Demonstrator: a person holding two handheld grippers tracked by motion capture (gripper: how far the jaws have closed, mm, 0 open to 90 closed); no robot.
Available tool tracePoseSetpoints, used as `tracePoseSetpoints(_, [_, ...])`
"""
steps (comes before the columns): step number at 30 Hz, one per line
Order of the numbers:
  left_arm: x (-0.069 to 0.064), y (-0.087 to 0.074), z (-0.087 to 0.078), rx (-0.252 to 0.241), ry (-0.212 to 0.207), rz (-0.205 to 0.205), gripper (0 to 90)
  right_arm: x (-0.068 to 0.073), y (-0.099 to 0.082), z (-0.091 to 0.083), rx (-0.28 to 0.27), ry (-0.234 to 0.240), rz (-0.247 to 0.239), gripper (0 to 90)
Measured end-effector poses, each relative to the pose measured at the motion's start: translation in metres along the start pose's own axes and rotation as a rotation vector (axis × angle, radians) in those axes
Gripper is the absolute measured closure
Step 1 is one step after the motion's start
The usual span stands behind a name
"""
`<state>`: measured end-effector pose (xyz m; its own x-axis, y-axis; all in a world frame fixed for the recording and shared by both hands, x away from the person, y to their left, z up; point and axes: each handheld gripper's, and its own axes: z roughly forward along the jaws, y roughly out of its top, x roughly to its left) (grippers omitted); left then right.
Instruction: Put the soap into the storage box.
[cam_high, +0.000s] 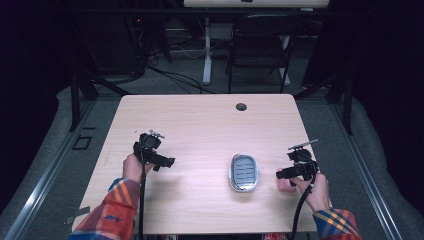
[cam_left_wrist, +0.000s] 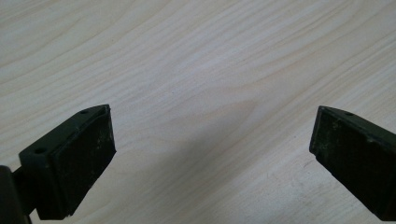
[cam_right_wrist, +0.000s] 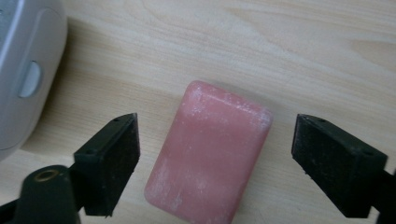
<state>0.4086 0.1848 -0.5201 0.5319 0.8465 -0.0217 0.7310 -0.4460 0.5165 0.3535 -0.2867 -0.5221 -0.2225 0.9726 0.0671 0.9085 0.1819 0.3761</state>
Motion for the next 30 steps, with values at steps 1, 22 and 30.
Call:
tracePoseSetpoints(1, [0.000,0.000,0.000,0.000,0.000,0.000,0.1,0.000,0.000,0.000,0.000,0.000,0.000,14.0])
tracePoseSetpoints(22, [0.000,0.000,0.000,0.004,0.004,0.005,0.2,0.005,-0.001,0.015,0.124,-0.039,-0.088,28.4])
tracePoseSetpoints(30, [-0.001,0.001,-0.001,-0.001,0.006,0.007,0.1,0.004,-0.002,0.020,0.172,-0.041,-0.126,31.1])
